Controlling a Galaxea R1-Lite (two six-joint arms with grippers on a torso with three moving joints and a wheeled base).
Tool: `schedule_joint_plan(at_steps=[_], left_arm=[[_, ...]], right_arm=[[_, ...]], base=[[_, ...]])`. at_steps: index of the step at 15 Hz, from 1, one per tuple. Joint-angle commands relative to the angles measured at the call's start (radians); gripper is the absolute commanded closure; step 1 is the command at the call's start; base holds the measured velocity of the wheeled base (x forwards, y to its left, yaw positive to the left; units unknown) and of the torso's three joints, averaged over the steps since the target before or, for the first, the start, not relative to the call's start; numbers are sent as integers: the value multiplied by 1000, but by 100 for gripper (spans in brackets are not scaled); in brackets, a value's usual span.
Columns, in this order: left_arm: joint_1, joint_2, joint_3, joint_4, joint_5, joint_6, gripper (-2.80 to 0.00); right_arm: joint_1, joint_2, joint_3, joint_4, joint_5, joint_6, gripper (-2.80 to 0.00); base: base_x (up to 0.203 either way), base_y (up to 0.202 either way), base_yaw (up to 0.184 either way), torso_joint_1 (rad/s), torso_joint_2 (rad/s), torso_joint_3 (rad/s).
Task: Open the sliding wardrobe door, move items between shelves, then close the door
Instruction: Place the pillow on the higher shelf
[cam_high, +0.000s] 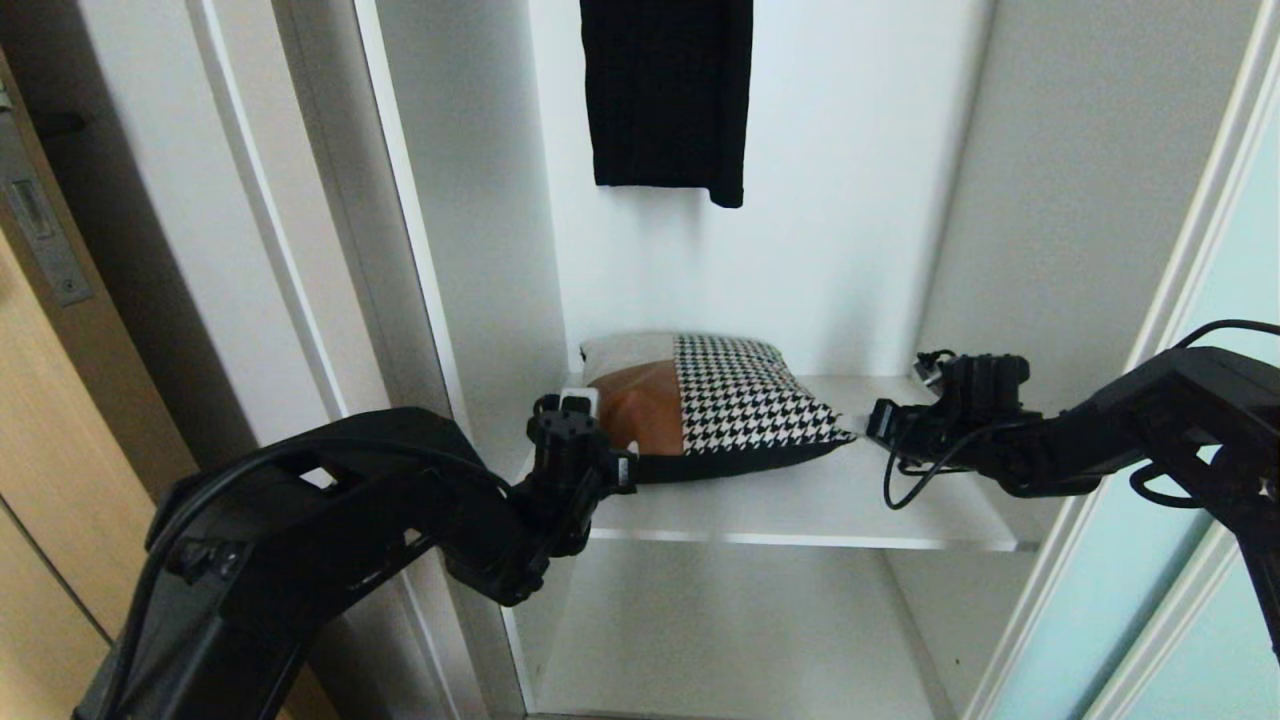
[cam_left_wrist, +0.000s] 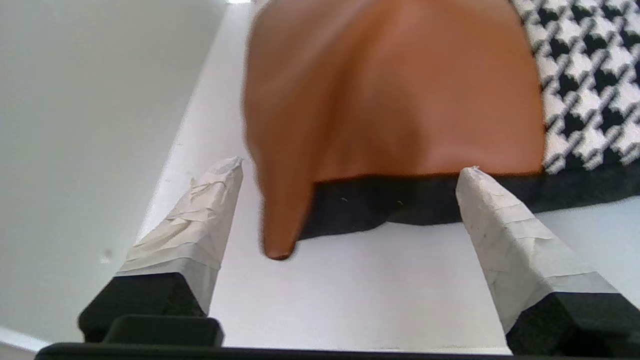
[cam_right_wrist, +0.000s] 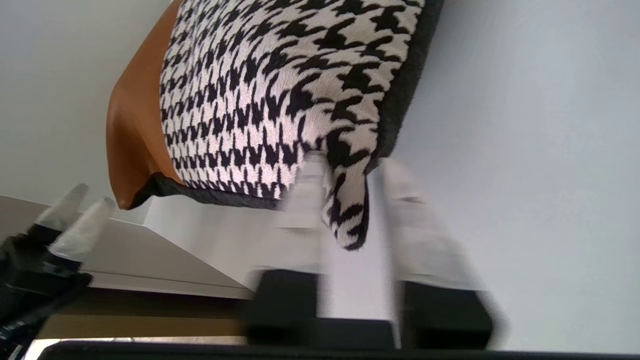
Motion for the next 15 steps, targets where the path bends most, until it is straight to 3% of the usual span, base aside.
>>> schedule_joint_plan(at_steps=[1, 5, 10, 11, 15], left_arm=[[2, -47, 27, -12, 3, -2, -280], [-43, -185, 83, 14, 7, 15, -280], [-63, -316, 208, 17, 23, 13, -280], [-66, -346, 226, 18, 47, 13, 0], [-78, -509, 349, 24, 109, 18, 0]], right_arm=[[-2, -34, 37, -11, 4, 3, -280], [-43, -136, 199, -131, 2, -7, -280], [-81, -273, 371, -145, -12, -102, -280], [-88, -314, 403, -144, -13, -110, -280], [-90, -469, 564, -139, -15, -133, -280]], base=[[0, 0, 0, 0, 0, 0], [0, 0, 0, 0, 0, 0], [0, 0, 0, 0, 0, 0], [0, 0, 0, 0, 0, 0], [0, 0, 0, 0, 0, 0]])
